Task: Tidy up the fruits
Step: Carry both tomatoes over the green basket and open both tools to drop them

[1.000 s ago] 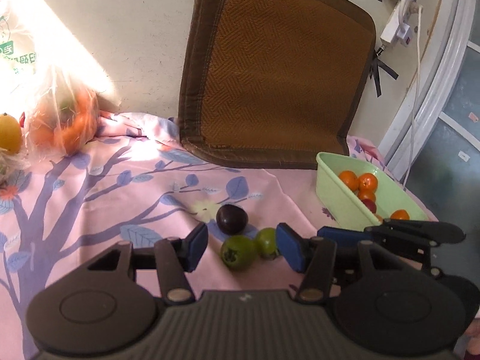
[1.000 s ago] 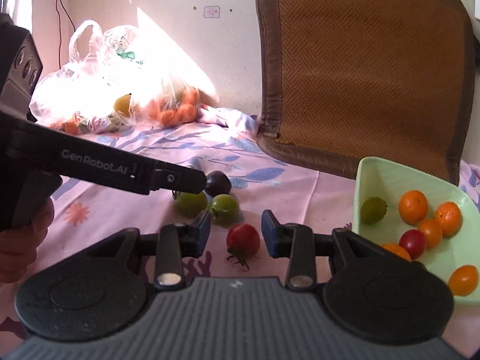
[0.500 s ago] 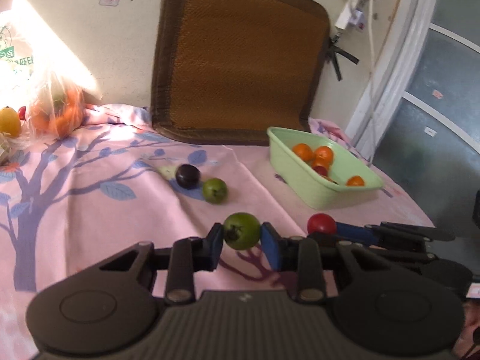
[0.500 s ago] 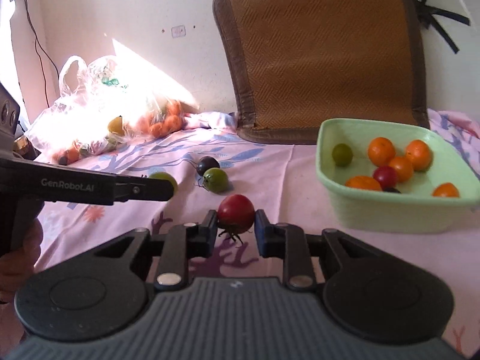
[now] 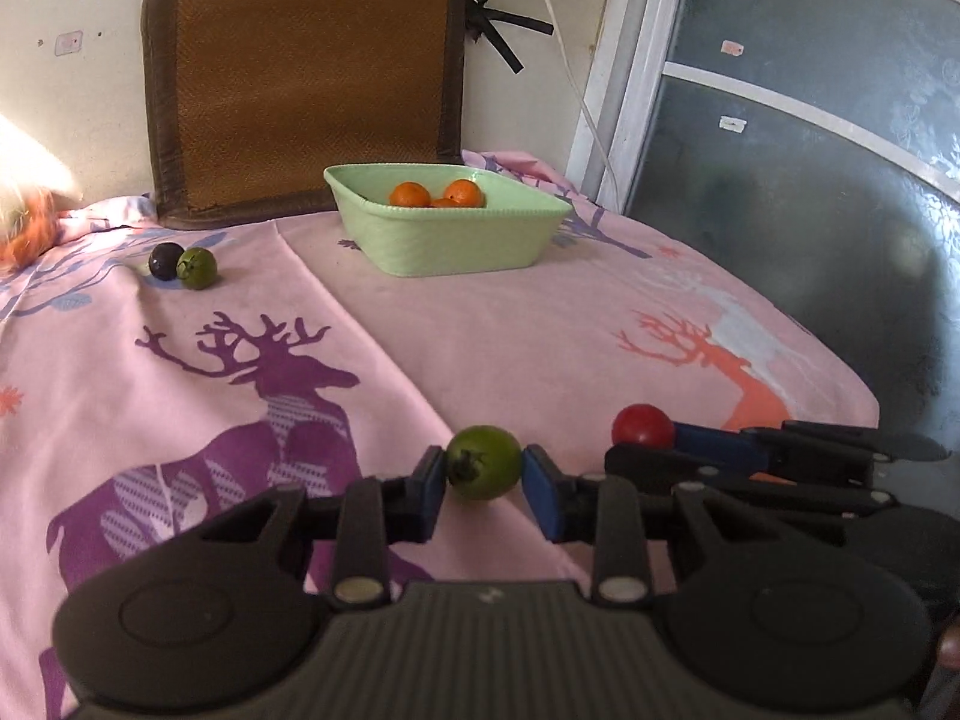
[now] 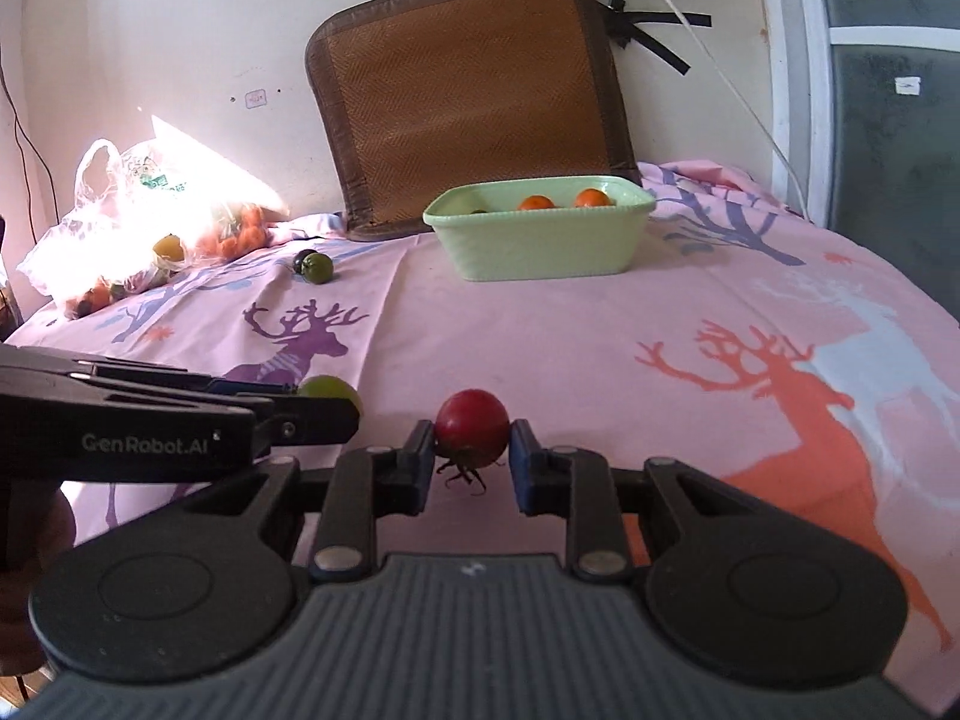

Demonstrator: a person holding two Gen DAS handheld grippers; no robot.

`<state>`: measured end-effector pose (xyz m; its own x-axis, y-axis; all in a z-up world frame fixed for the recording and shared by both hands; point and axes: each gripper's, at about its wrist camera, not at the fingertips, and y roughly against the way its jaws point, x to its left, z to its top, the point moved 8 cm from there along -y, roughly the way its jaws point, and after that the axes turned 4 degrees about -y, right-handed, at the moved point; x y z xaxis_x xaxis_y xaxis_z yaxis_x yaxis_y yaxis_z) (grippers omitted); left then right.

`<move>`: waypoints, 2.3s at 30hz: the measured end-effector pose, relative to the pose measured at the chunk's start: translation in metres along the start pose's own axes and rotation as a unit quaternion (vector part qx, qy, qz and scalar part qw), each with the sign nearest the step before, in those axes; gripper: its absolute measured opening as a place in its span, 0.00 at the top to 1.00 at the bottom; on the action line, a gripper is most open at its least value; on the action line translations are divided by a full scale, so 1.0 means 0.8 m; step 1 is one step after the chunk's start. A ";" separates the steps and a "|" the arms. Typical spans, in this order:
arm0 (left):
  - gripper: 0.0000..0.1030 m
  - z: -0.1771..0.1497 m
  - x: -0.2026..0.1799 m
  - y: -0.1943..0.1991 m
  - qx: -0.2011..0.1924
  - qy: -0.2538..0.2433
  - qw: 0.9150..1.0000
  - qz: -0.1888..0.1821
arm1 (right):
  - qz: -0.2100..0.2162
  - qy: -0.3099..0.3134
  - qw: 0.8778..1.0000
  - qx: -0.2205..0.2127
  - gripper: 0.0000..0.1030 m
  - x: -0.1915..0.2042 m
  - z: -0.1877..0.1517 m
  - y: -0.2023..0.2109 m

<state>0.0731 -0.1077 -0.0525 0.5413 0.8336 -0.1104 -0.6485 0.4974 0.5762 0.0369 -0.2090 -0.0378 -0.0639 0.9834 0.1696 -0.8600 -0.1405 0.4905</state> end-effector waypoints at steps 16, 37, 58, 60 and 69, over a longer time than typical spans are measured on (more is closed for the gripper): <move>0.64 -0.006 -0.013 -0.004 -0.001 -0.020 0.998 0.066 | -0.014 0.005 1.000 -0.017 0.70 -0.001 -0.020 0.009; 0.72 -0.001 -0.013 -0.007 -0.002 -0.025 0.998 0.061 | -0.019 0.010 0.999 -0.036 0.71 -0.001 -0.016 0.006; 0.72 0.147 0.047 -0.068 -0.018 0.058 0.997 -0.040 | 0.001 -0.011 0.997 -0.080 0.71 -0.040 0.093 -0.058; 0.72 0.175 0.055 -0.089 -0.023 0.061 0.997 -0.032 | 0.002 -0.012 0.996 -0.088 0.71 -0.047 0.119 -0.077; 0.72 0.225 0.097 -0.181 0.005 0.067 0.997 0.033 | -0.019 0.001 0.998 -0.059 0.71 -0.064 0.165 -0.171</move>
<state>0.3055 -0.1580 0.0014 0.4203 0.8896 -0.1787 -0.6751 0.4382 0.5935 0.2247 -0.2554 -0.0011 -0.0316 0.9881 0.1506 -0.9153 -0.0891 0.3927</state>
